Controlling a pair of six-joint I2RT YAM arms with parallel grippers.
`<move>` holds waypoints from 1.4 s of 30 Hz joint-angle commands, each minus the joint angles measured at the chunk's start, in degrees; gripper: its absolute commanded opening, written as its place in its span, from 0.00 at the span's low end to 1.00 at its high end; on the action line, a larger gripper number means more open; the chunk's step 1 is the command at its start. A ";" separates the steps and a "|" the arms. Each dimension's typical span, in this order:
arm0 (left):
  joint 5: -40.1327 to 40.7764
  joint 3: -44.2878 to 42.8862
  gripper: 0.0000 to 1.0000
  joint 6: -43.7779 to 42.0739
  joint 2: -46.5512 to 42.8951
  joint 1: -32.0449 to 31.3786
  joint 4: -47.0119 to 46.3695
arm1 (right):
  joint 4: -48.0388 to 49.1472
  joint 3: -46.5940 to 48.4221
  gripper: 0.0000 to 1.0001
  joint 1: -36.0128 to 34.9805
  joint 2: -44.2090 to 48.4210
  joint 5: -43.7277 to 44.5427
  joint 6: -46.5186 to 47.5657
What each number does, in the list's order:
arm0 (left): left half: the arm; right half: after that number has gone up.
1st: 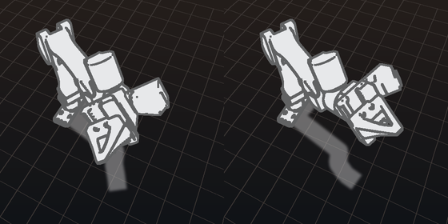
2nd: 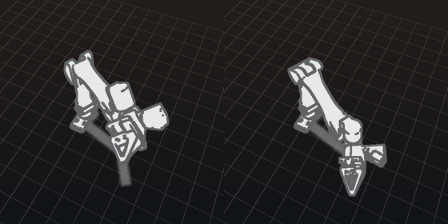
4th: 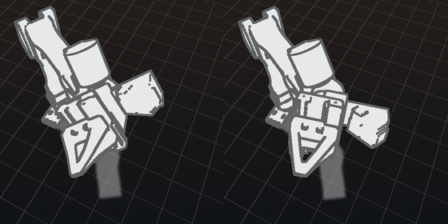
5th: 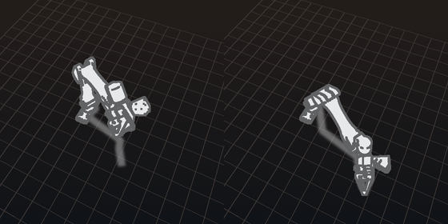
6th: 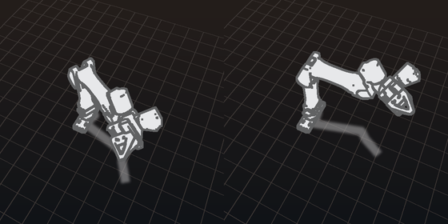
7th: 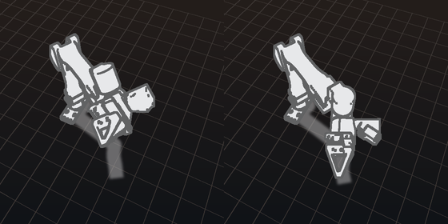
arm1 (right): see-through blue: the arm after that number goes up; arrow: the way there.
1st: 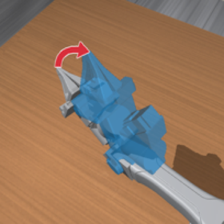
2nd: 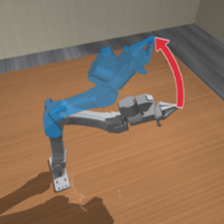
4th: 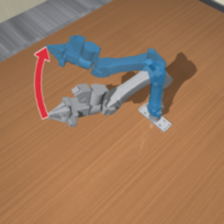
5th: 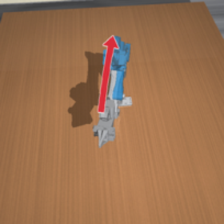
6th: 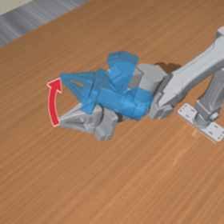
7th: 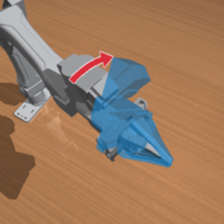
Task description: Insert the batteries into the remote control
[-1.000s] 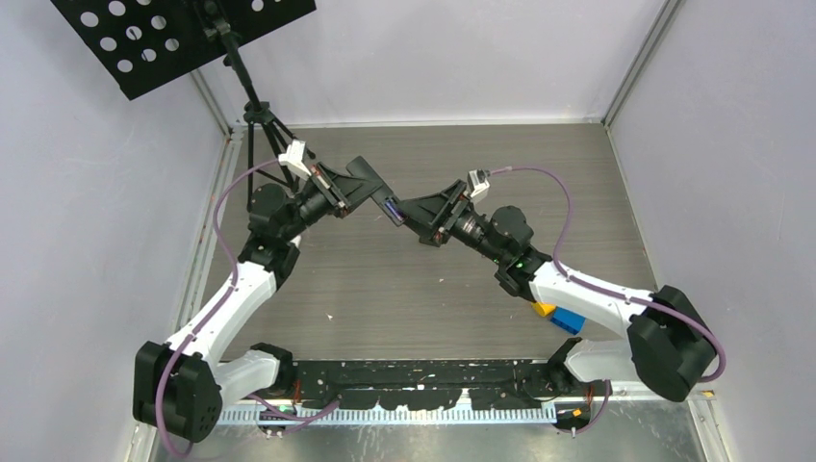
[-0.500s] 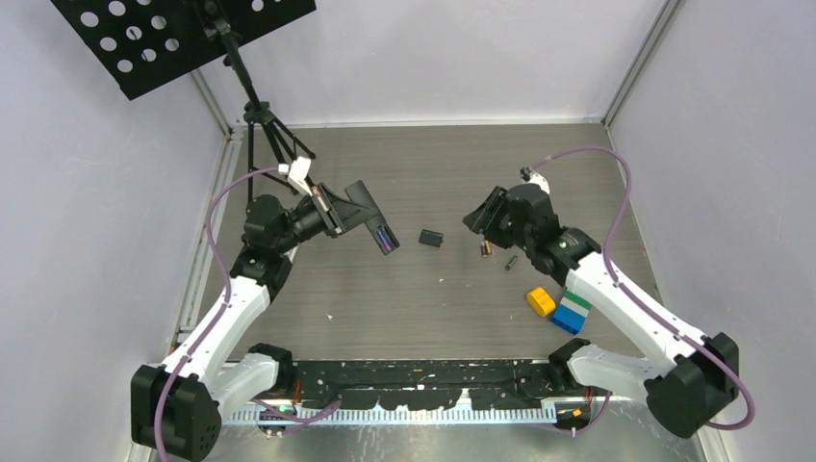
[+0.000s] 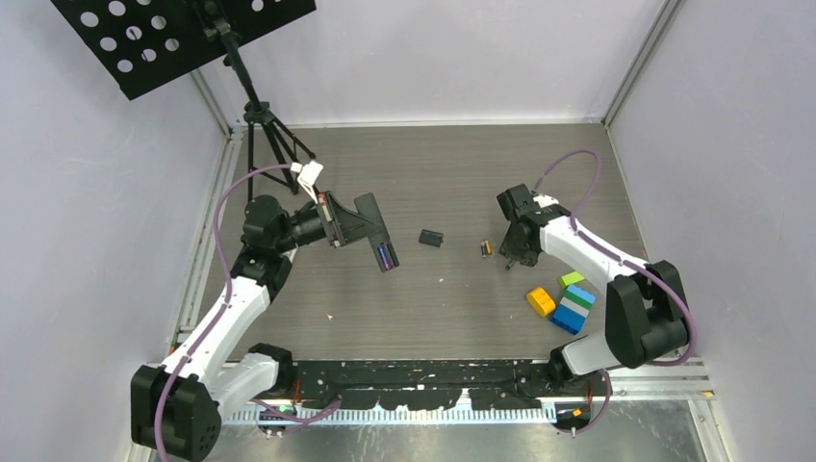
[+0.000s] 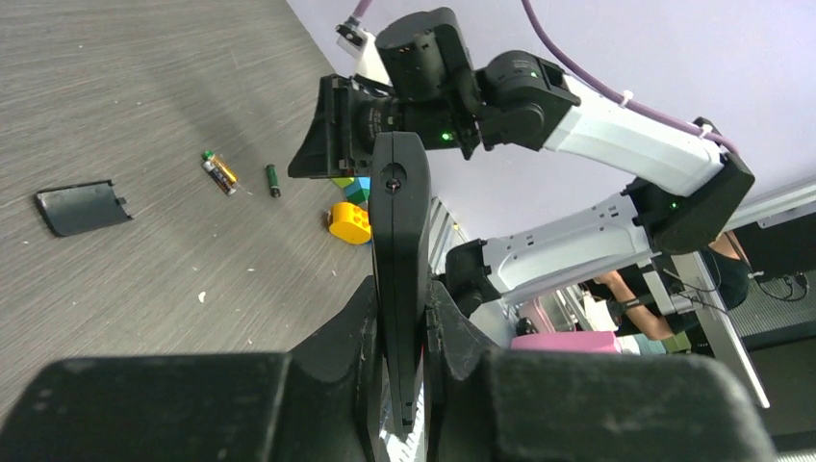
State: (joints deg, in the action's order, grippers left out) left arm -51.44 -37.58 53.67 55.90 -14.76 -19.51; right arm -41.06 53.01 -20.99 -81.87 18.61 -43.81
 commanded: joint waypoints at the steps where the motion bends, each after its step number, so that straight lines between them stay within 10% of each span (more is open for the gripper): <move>1: -2.79 0.15 0.00 -1.20 -0.84 0.26 -3.42 | 2.02 -0.60 0.40 1.73 -2.12 1.72 -0.12; 16: -1.42 -0.21 0.00 -0.76 0.54 0.26 -2.52 | 7.80 -1.07 0.34 2.36 -9.20 -3.02 2.15; 28: -0.41 -0.39 0.00 0.44 1.32 0.11 -0.49 | 9.20 -2.38 0.03 2.36 -9.65 -3.39 2.15; 36: 2.67 -0.94 0.00 2.15 4.53 -3.47 -0.54 | 12.84 -3.31 0.01 -0.69 11.87 -8.49 2.49; 42: 4.17 -2.00 0.00 5.91 7.20 -3.74 -2.74 | 25.73 -4.59 0.01 -0.76 27.46 -36.73 8.70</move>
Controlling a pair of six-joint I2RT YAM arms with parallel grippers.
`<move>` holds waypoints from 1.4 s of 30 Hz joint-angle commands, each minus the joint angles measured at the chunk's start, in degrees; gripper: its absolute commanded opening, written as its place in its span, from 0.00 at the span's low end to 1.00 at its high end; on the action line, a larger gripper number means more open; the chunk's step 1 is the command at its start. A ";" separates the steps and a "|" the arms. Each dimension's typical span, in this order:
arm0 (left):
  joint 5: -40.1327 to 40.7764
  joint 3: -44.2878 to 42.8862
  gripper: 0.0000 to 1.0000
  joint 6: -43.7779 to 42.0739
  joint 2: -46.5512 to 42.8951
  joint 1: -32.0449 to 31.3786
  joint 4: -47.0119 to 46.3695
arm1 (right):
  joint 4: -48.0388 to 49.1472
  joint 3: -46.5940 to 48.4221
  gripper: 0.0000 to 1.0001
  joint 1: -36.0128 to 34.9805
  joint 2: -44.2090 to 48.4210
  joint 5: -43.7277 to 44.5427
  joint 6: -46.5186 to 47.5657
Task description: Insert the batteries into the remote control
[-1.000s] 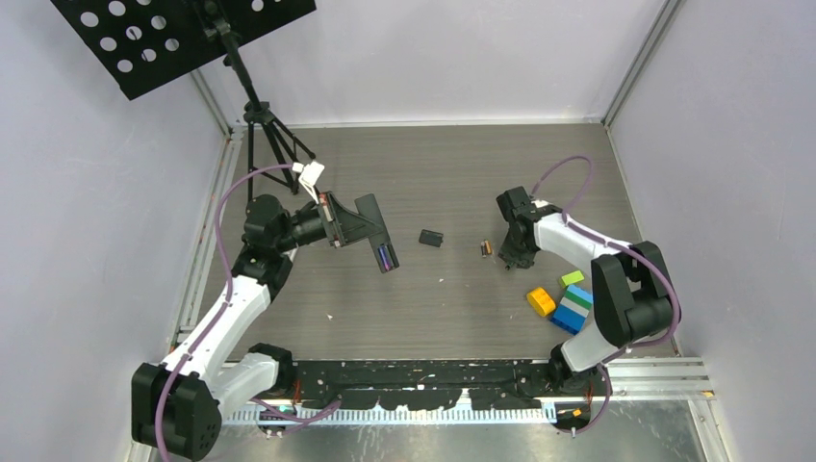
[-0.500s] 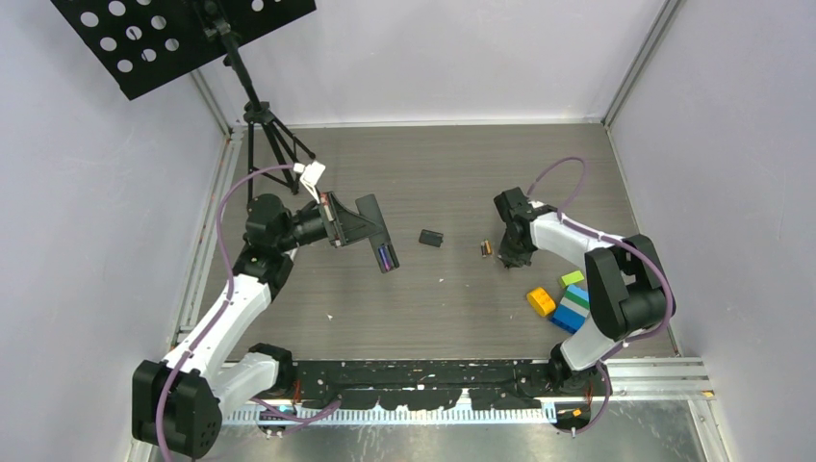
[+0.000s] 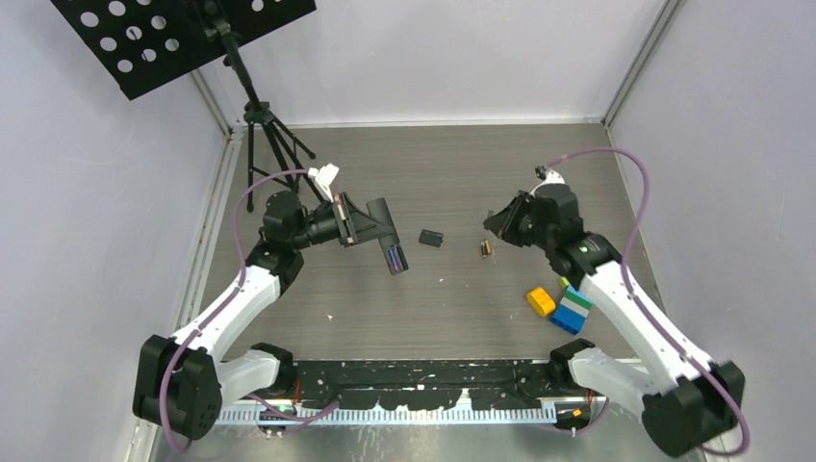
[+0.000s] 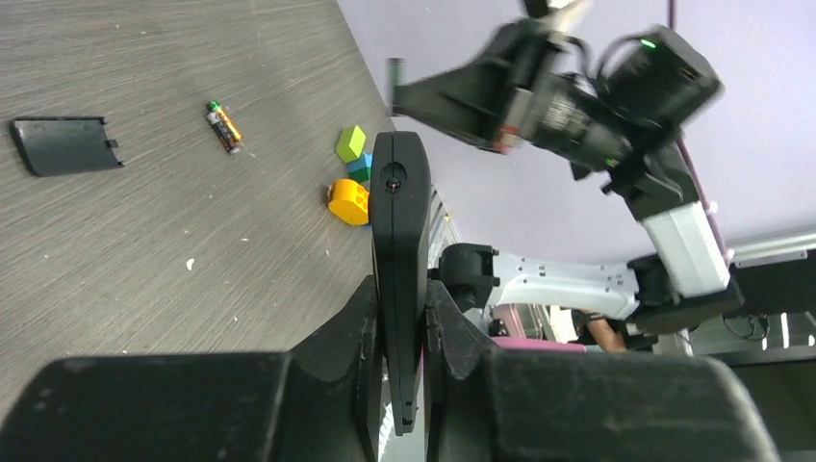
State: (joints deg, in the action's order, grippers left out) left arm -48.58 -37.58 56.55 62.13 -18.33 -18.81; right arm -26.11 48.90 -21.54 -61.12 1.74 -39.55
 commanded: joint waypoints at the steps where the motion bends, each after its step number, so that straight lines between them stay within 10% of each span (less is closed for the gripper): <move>1: 1.17 -2.14 0.00 3.90 1.39 -0.26 -4.30 | 13.68 -1.02 0.01 -0.26 8.24 -24.92 4.91; 6: 0.50 -3.07 0.00 6.95 3.16 -1.73 -6.04 | 31.80 -3.96 0.02 -0.72 13.92 -42.93 1.25; 13: 1.60 -3.64 0.00 7.63 4.35 -6.22 -7.55 | 33.67 -2.53 0.03 -7.30 14.89 -51.72 1.64; 25: 10.64 -1.39 0.00 11.89 5.82 -10.89 -12.41 | -2.02 8.67 0.05 -17.20 11.13 -22.32 10.16; 42: 13.80 0.52 0.00 18.16 13.06 -11.12 -20.85 | -13.25 18.31 0.07 -28.16 -1.57 -3.09 18.81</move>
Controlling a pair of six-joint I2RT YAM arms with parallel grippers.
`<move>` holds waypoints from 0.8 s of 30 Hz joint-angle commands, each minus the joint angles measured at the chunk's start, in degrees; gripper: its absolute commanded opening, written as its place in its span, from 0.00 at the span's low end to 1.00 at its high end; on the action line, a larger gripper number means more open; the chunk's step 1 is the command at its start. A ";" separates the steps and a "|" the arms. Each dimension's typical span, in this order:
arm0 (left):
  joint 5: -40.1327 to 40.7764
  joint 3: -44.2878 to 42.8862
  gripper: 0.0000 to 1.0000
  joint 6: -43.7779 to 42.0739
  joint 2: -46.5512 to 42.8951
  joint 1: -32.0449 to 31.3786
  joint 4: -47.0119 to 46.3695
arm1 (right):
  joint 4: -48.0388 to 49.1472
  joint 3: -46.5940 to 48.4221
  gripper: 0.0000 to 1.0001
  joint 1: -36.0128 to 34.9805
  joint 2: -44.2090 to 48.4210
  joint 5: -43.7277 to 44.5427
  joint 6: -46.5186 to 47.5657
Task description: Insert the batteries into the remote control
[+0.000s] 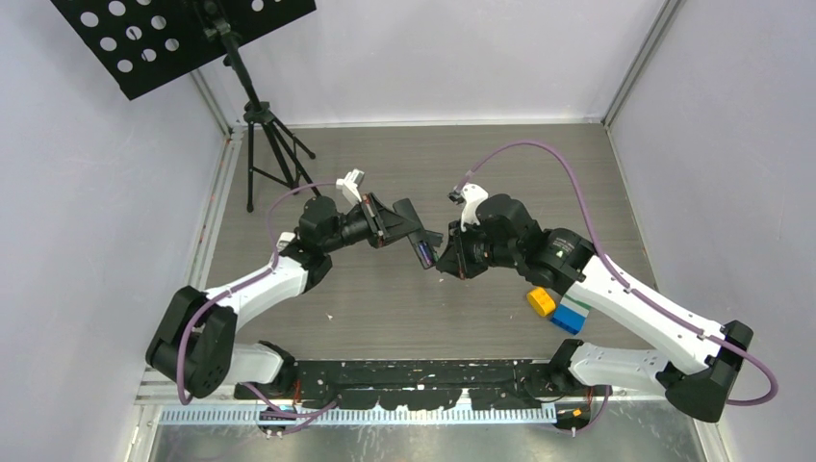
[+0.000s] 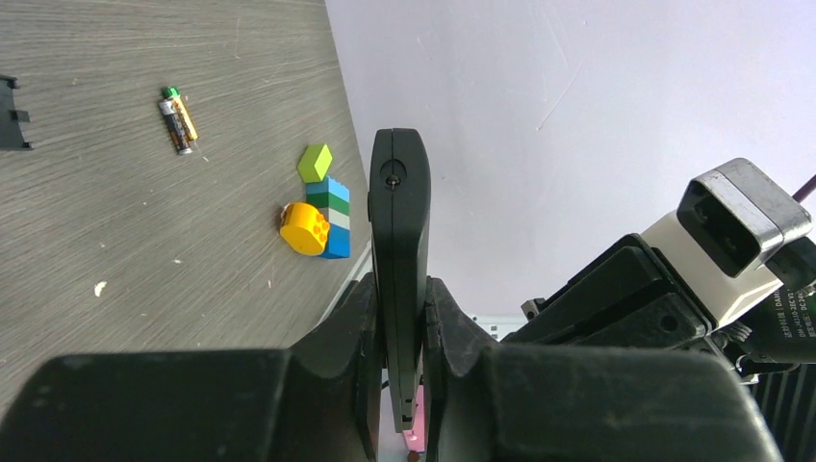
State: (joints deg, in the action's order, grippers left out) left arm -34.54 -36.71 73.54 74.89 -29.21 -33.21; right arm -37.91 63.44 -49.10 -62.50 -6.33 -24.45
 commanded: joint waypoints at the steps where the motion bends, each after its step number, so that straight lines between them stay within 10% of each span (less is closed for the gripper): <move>1: -0.38 -0.30 0.00 1.27 0.60 -0.23 -6.76 | -1.55 4.19 0.07 -0.71 -0.64 5.19 3.86; 24: -1.38 1.00 0.00 2.31 1.43 -0.35 -8.30 | -2.57 6.88 0.13 -1.08 -7.55 2.24 7.47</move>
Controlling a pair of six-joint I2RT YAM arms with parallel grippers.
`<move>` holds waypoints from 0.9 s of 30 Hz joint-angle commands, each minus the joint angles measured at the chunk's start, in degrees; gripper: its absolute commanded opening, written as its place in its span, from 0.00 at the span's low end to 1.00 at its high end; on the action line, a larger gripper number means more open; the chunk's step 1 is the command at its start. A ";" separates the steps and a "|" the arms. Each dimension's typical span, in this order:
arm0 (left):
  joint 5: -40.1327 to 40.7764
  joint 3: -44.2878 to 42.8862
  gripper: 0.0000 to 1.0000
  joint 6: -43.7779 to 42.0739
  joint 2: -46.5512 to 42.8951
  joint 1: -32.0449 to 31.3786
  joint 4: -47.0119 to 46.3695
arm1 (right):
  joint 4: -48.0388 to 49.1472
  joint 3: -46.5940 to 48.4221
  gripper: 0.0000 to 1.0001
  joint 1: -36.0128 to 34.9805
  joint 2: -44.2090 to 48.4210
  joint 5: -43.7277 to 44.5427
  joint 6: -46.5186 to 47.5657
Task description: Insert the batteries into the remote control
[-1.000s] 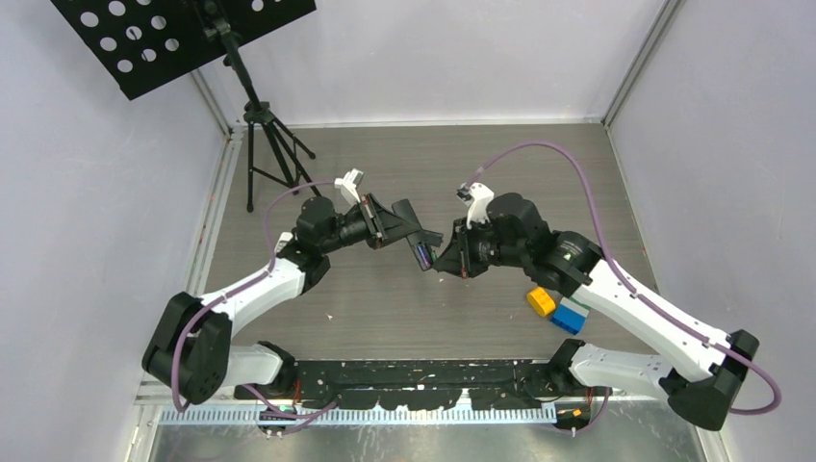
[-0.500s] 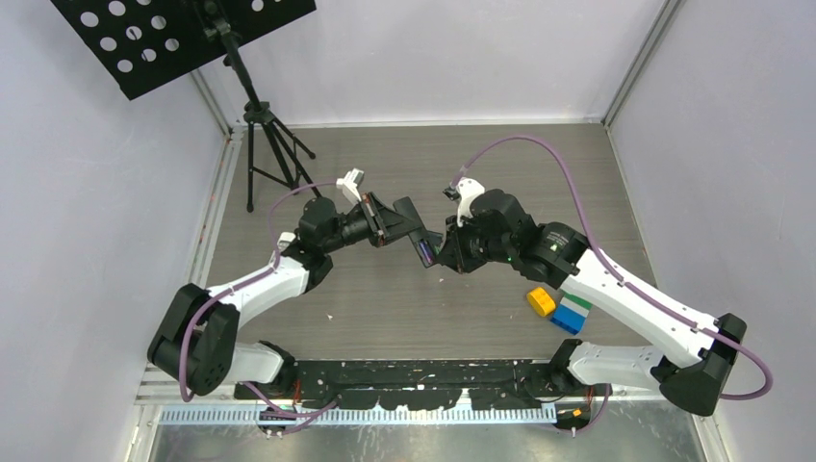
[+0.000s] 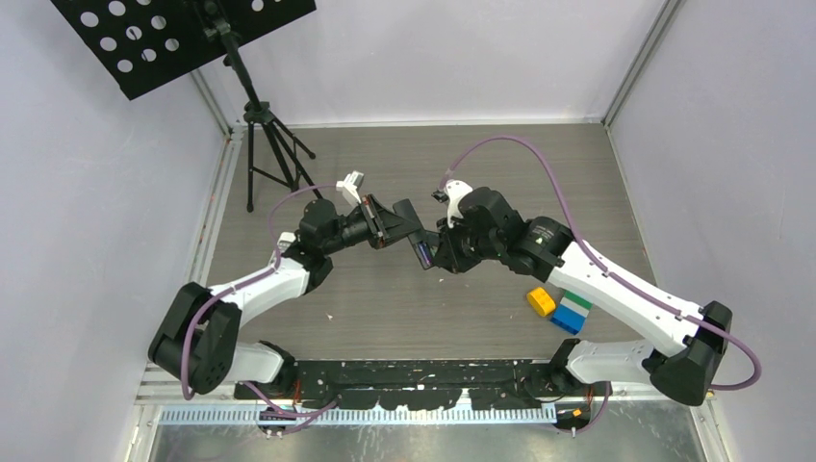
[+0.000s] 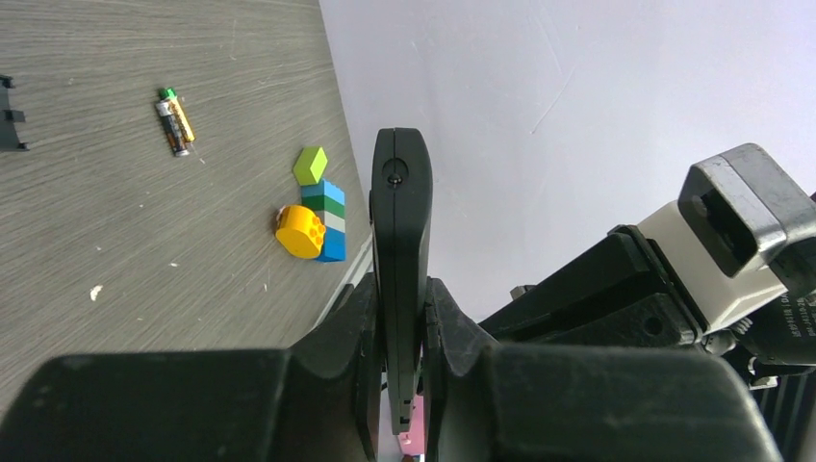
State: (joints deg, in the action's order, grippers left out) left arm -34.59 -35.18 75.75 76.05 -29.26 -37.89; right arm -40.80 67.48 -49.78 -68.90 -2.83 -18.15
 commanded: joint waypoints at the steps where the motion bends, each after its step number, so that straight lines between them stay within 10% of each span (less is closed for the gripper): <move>1: -1.21 -0.31 0.00 0.18 0.26 -0.36 -3.80 | 0.03 3.09 0.14 -0.45 -1.55 -1.34 1.37; 15: -0.57 1.08 0.00 1.15 0.59 -0.30 -7.74 | -5.90 8.13 0.39 -0.49 -8.05 0.02 0.26; 27: 0.21 1.66 0.00 0.55 -0.72 -0.28 -6.13 | -2.99 8.08 0.40 -0.41 -5.39 4.12 -2.11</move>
State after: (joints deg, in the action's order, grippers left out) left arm -34.48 -33.50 76.14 77.36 -29.26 -40.21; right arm -45.93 74.37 -49.95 -76.86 -2.20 -18.74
